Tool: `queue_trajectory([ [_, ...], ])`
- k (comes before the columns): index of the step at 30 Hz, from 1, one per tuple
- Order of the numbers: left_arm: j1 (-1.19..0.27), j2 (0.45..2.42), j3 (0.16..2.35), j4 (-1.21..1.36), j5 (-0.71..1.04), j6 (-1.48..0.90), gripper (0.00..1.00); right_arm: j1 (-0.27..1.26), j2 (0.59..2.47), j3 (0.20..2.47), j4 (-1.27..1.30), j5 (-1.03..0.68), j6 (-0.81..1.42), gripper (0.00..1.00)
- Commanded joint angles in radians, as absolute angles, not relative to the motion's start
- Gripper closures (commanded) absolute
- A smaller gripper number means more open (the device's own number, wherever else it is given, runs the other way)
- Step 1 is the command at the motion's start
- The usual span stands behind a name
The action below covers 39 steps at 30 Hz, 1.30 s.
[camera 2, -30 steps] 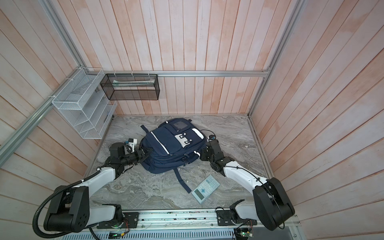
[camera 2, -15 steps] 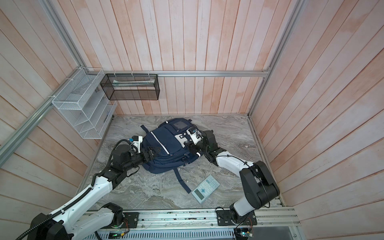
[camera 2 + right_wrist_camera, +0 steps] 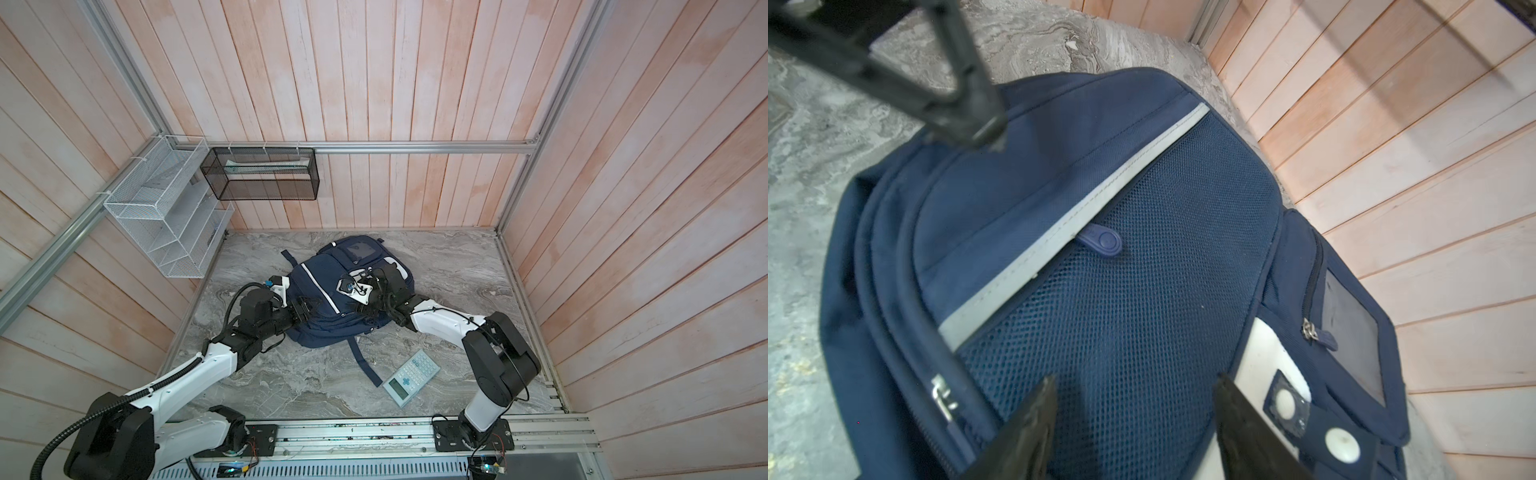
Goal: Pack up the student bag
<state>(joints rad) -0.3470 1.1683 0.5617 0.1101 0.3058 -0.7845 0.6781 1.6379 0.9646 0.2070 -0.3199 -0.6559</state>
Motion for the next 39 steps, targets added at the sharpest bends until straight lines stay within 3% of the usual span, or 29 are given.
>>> queue_trajectory([
  [1,-0.327,1.185,0.586,0.133,0.315,-0.745,0.44,0.671,1.614,0.932,0.098,-0.249,-0.738,0.40],
  [19,-0.322,1.209,0.596,0.151,0.351,-0.761,0.54,0.658,1.527,0.819,0.188,-0.304,-0.725,0.44],
  [28,-0.322,1.197,0.583,0.159,0.355,-0.772,0.59,0.659,1.603,0.891,0.242,-0.307,-0.754,0.55],
  [39,-0.323,1.228,0.589,0.183,0.362,-0.773,0.60,0.720,1.709,0.947,0.305,-0.295,-0.776,0.50],
])
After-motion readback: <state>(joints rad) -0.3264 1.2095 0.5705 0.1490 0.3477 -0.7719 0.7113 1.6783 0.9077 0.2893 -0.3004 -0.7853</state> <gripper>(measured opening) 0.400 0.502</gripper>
